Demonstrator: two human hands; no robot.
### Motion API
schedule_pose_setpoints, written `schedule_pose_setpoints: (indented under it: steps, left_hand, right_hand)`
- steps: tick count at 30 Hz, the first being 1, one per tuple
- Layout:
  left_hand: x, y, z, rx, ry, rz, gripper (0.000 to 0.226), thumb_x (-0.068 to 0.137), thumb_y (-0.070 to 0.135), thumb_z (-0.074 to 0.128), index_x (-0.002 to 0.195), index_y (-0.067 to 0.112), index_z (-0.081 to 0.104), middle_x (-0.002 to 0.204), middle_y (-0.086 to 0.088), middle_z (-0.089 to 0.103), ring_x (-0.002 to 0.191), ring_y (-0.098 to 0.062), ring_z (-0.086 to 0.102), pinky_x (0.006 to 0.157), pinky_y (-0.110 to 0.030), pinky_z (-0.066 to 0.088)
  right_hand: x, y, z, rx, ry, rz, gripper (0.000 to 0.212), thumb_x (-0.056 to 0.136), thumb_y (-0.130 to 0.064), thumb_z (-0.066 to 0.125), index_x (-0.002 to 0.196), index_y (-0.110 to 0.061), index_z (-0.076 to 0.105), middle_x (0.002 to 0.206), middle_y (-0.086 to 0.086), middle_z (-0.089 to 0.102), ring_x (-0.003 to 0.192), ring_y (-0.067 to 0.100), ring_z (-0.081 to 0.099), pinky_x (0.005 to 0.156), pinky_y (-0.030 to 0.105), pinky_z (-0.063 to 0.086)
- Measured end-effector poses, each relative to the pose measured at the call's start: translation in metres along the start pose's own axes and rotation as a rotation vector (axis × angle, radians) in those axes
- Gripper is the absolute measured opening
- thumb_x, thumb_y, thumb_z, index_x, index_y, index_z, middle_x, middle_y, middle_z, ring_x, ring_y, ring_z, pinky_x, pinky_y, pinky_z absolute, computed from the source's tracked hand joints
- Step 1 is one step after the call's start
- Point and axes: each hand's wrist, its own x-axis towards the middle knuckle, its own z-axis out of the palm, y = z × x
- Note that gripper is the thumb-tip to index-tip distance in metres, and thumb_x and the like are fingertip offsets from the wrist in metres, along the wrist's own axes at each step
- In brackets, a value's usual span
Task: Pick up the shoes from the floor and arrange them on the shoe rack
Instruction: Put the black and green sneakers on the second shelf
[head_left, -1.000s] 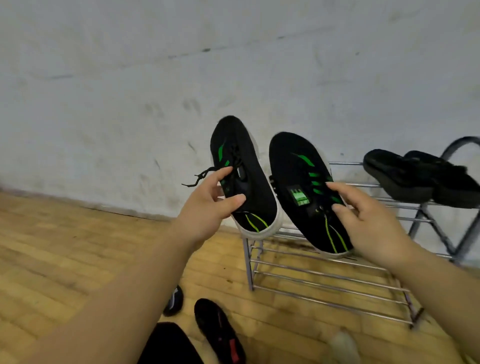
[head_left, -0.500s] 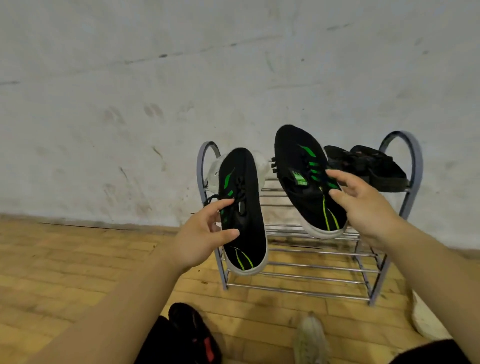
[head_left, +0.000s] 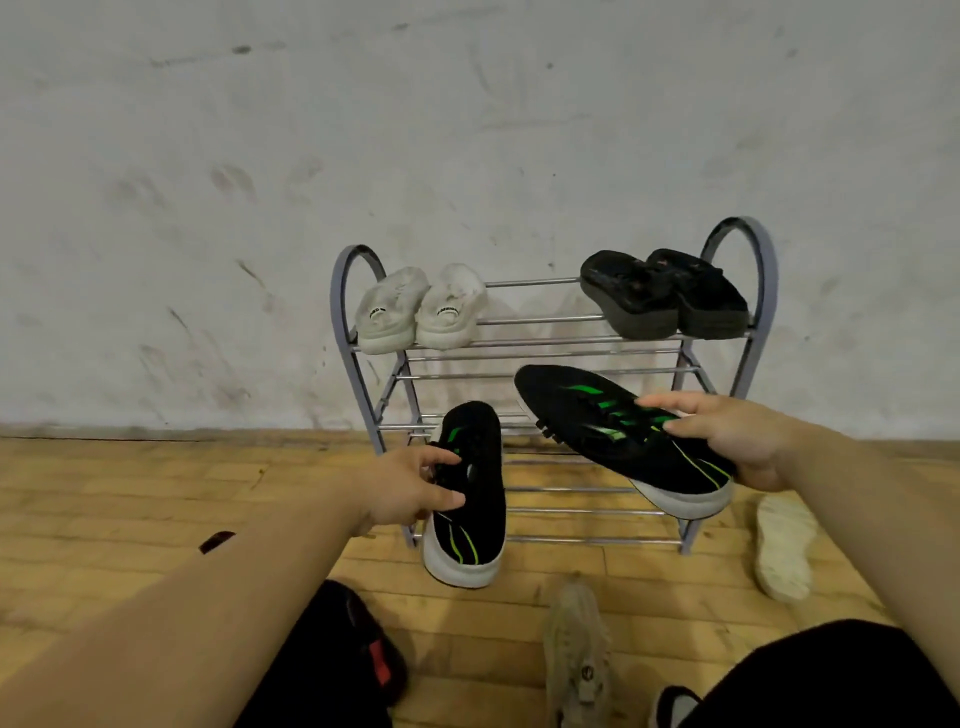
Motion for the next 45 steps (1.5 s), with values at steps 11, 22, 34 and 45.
schedule_pose_setpoints:
  steps: [11, 22, 34, 45]
  left_hand:
    - [0.114, 0.011, 0.027, -0.204, 0.211, 0.119, 0.066, 0.093, 0.016, 0.075, 0.152, 0.027, 0.045, 0.145, -0.006, 0.057, 0.125, -0.022, 0.061, 0.108, -0.045, 0.05]
    - [0.206, 0.018, 0.033, -0.327, 0.538, 0.162, 0.049, 0.102, 0.043, 0.055, 0.15, 0.035, 0.045, 0.141, -0.002, 0.062, 0.121, -0.02, 0.062, 0.102, -0.041, 0.051]
    - [0.19, 0.008, 0.031, 0.244, 0.063, 0.251, 0.103, 0.078, 0.052, 0.08, 0.161, 0.037, 0.02, 0.158, 0.006, 0.024, 0.141, -0.018, 0.038, 0.113, -0.033, 0.039]
    - [0.185, 0.002, 0.032, 0.289, 0.145, 0.237, 0.104, 0.077, 0.048, 0.082, 0.161, 0.034, 0.023, 0.156, 0.001, 0.038, 0.134, -0.02, 0.048, 0.105, -0.029, 0.042]
  right_hand:
    - [0.081, 0.017, 0.031, 0.235, 0.281, 0.045, 0.043, 0.105, -0.004, 0.043, 0.13, -0.035, 0.06, 0.125, 0.014, 0.066, 0.108, 0.033, 0.067, 0.098, 0.051, 0.054]
    - [0.178, -0.001, 0.046, -0.031, 0.45, -0.013, 0.039, 0.106, -0.03, 0.044, 0.145, -0.028, 0.048, 0.135, 0.007, 0.059, 0.109, 0.026, 0.059, 0.084, 0.031, 0.042]
    - [0.169, 0.028, 0.065, -0.873, 0.249, -0.089, 0.074, 0.094, -0.049, 0.061, 0.158, -0.042, 0.023, 0.169, 0.007, 0.008, 0.143, 0.041, 0.033, 0.113, 0.046, 0.04]
    - [0.148, 0.057, -0.009, -0.996, 0.442, 0.105, 0.064, 0.1, -0.035, 0.045, 0.159, -0.037, 0.021, 0.166, 0.009, 0.021, 0.146, 0.04, 0.029, 0.112, 0.047, 0.038]
